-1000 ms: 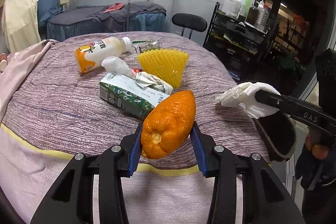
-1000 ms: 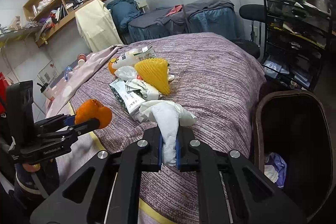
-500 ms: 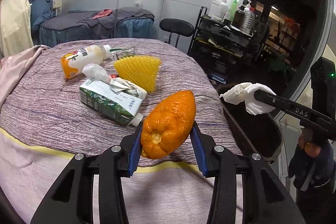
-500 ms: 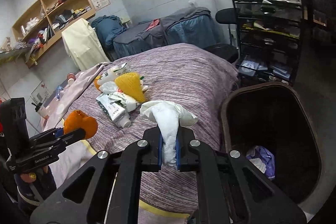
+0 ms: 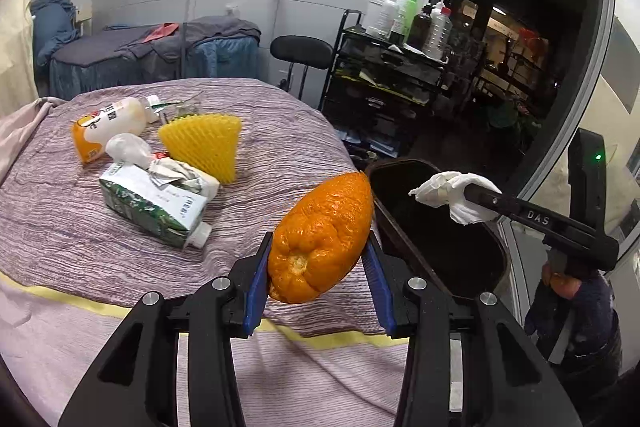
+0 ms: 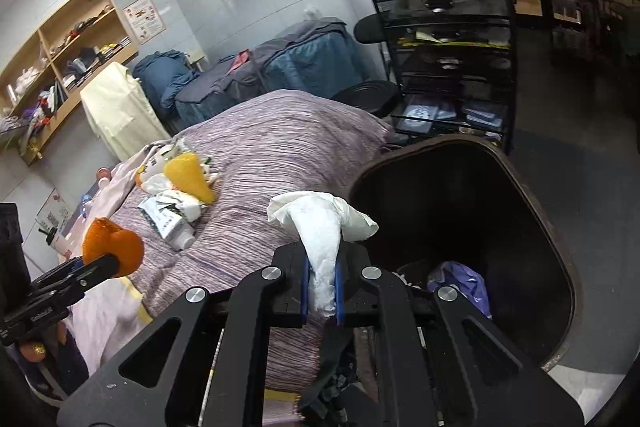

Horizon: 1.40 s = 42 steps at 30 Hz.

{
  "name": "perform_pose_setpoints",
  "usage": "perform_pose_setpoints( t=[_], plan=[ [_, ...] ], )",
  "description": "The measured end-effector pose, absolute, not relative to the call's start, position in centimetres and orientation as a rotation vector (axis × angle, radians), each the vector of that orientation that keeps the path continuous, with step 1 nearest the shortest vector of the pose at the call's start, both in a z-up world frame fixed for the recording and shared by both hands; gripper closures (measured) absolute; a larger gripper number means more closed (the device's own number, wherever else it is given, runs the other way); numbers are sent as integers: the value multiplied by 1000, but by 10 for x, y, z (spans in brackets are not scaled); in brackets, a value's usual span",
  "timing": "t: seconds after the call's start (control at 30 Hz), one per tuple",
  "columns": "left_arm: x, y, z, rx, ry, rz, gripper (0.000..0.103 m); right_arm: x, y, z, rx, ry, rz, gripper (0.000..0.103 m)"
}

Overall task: Collect trash
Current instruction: 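Carry the white tissue to the brown bin and open the right gripper, then lower the orange peel into the bin and open the left gripper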

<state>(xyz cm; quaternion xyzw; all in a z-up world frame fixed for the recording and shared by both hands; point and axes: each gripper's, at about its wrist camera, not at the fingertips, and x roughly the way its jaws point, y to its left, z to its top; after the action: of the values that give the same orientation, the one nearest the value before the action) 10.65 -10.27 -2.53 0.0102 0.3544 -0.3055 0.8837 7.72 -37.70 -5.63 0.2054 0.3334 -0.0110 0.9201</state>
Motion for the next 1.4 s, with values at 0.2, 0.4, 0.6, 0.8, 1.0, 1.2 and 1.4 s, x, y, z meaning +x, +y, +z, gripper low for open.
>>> perform_pose_setpoints(
  t=[0.2,0.4,0.6,0.8,1.0,1.2,1.4],
  plan=[
    [108,-116,-28,19,748,-660,60,73,-396,-77,458,719,-80,93],
    [107,-129,-29,27,759,-689,60,74,-415,-102,499,761,-132,93],
    [104,-148,-29,54,764,-728,60,75,-430,-129,548,803,-173,93],
    [103,-166,-30,73,776,-767,60,75,-437,-149,551,844,-251,32],
    [104,-183,-32,85,792,-802,60,69,-445,-155,580,832,-254,26],
    [104,-201,-34,95,804,-837,60,55,-452,-141,596,752,-284,26],
    [107,-226,-37,110,819,-877,60,42,-458,-125,596,695,-313,26]
  ],
)
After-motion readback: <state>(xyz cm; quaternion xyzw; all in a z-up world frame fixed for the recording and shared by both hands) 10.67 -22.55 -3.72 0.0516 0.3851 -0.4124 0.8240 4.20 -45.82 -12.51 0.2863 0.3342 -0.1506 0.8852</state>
